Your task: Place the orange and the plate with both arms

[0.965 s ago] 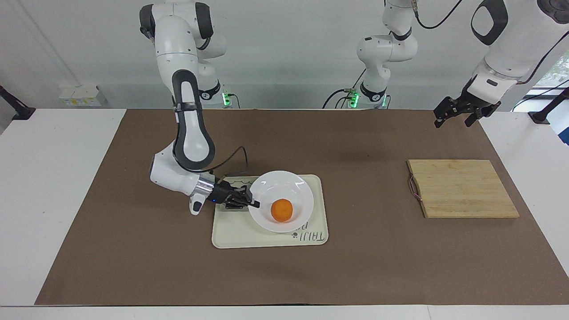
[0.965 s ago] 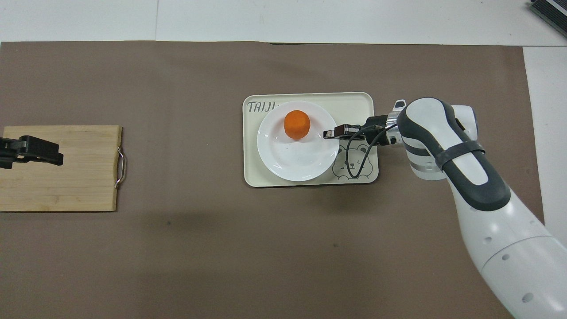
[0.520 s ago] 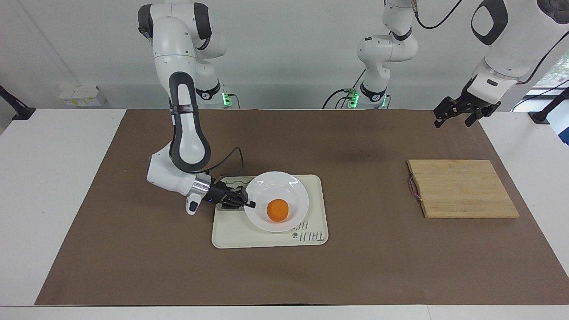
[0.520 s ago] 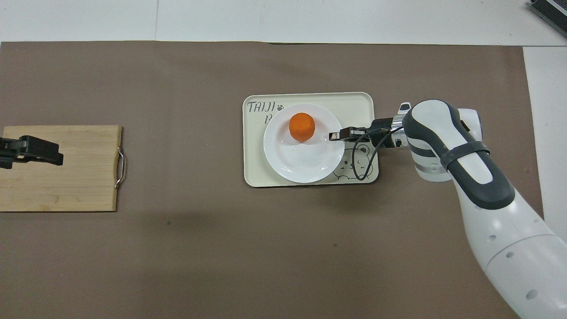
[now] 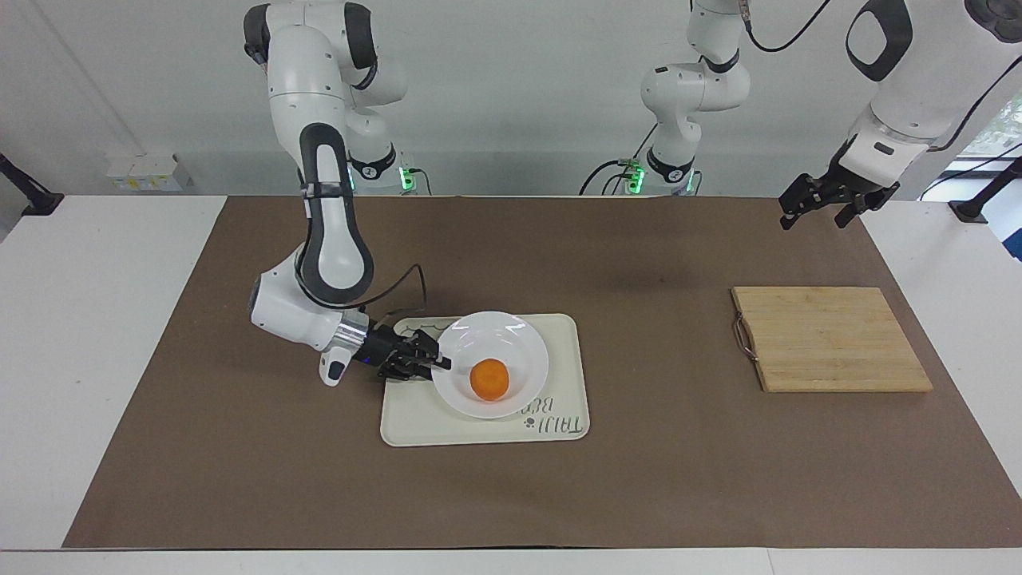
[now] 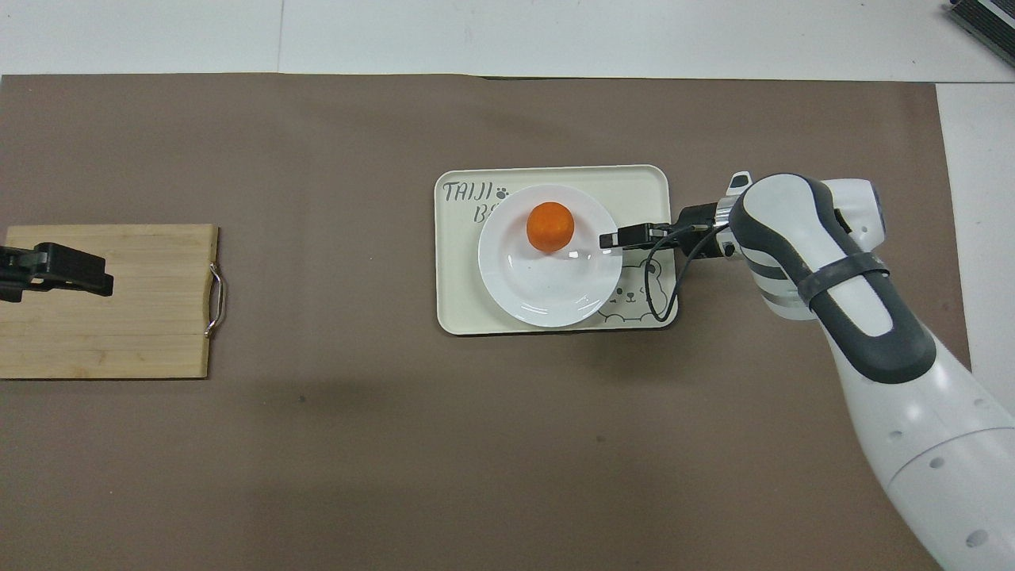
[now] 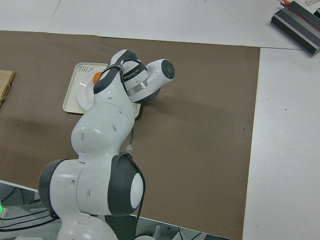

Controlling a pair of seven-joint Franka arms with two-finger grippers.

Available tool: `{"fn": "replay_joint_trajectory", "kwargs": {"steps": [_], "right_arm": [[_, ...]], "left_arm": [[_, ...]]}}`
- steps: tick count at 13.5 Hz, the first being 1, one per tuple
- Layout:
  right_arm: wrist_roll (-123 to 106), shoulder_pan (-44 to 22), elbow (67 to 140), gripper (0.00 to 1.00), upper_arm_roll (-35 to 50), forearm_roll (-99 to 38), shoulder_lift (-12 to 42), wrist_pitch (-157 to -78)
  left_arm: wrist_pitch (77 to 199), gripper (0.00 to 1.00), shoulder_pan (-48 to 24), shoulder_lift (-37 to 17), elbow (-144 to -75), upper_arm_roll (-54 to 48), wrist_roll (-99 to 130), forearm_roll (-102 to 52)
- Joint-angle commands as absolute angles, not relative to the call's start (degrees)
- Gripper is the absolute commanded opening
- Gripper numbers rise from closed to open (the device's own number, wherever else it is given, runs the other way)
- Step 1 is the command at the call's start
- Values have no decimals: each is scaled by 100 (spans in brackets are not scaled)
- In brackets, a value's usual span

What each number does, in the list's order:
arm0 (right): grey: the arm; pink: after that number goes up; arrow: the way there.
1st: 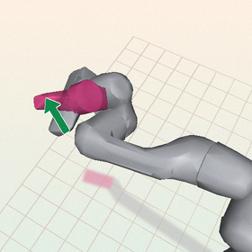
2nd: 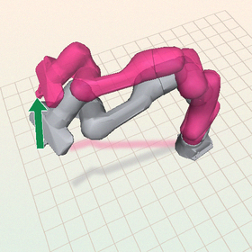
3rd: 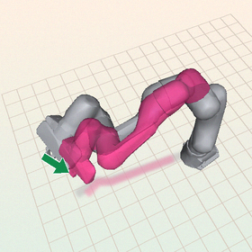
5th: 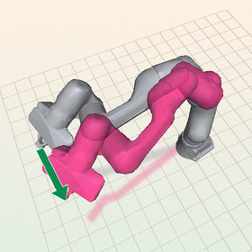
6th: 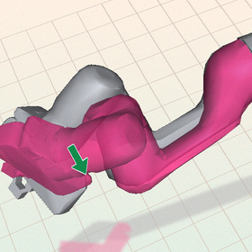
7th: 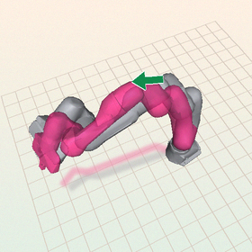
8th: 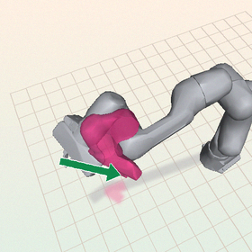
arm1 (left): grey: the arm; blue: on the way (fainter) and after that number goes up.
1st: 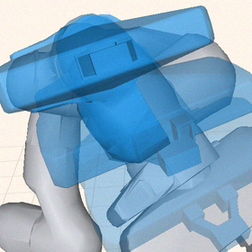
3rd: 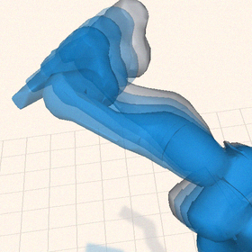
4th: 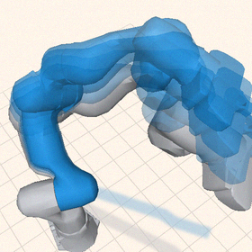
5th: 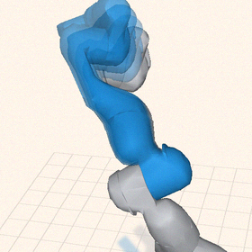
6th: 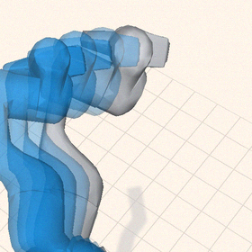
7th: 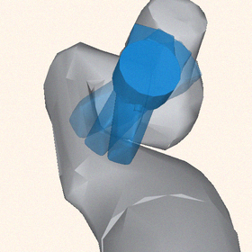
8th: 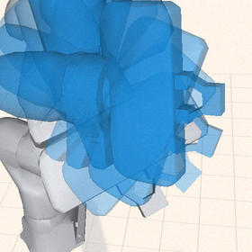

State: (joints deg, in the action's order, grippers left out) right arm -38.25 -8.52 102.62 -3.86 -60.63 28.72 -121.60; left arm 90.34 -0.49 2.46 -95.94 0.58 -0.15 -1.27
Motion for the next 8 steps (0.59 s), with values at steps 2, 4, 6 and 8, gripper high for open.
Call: {"fn": "replay_joint_trajectory", "kwargs": {"steps": [2, 4, 6, 8], "right_arm": [[-3096, -782, 10275, 100, -526, -5451, 2453, -12155], [-2404, -782, 10187, 100, -571, -4383, 2164, -12164], [-1385, -782, 10169, 100, -563, -3091, 1760, -12120], [-706, -782, 10169, 100, -563, -2158, 1434, -11937]], "left_arm": [[9097, 100, -35, 378, -9721, 53, -26, -26], [9097, 100, -44, 378, -9721, 53, -26, -35], [9105, 100, -35, 378, -9721, 53, -26, -26], [9105, 100, -35, 378, -9721, 53, -26, -26]]}}
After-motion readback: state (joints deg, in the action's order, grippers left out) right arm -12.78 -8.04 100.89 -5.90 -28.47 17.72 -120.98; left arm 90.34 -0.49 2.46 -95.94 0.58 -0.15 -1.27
